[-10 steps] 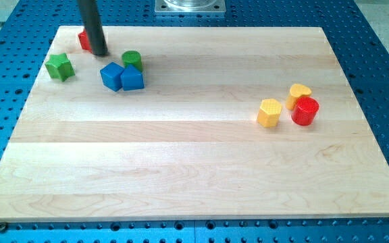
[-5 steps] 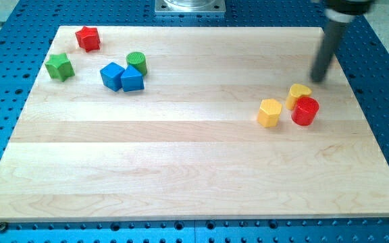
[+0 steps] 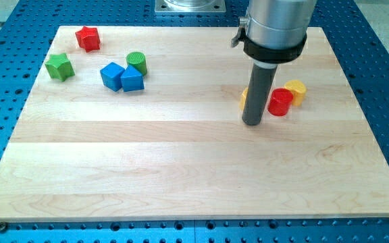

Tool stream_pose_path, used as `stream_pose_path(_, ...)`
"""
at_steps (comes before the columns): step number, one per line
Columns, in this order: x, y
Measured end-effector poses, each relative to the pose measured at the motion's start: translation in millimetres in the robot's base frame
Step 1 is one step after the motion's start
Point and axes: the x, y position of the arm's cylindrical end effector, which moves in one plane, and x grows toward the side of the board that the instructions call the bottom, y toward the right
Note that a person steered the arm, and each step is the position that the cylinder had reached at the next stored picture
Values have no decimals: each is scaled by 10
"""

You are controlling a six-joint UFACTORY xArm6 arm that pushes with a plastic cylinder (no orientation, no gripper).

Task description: Move the yellow hexagon to the top center of the board

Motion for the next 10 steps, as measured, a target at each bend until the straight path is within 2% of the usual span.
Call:
stream_pose_path(1, -68, 111)
stream_pose_path(3, -1425, 50)
stream_pose_path(4, -1511, 122)
stream_pose_path(5, -1637, -627)
stream_pose_path(6, -1442, -831)
stream_pose_path(7, -1397, -757)
stream_pose_path(8, -1678, -341)
stream_pose_path(9, -1829, -611)
stream_pose_path(10, -1763, -684)
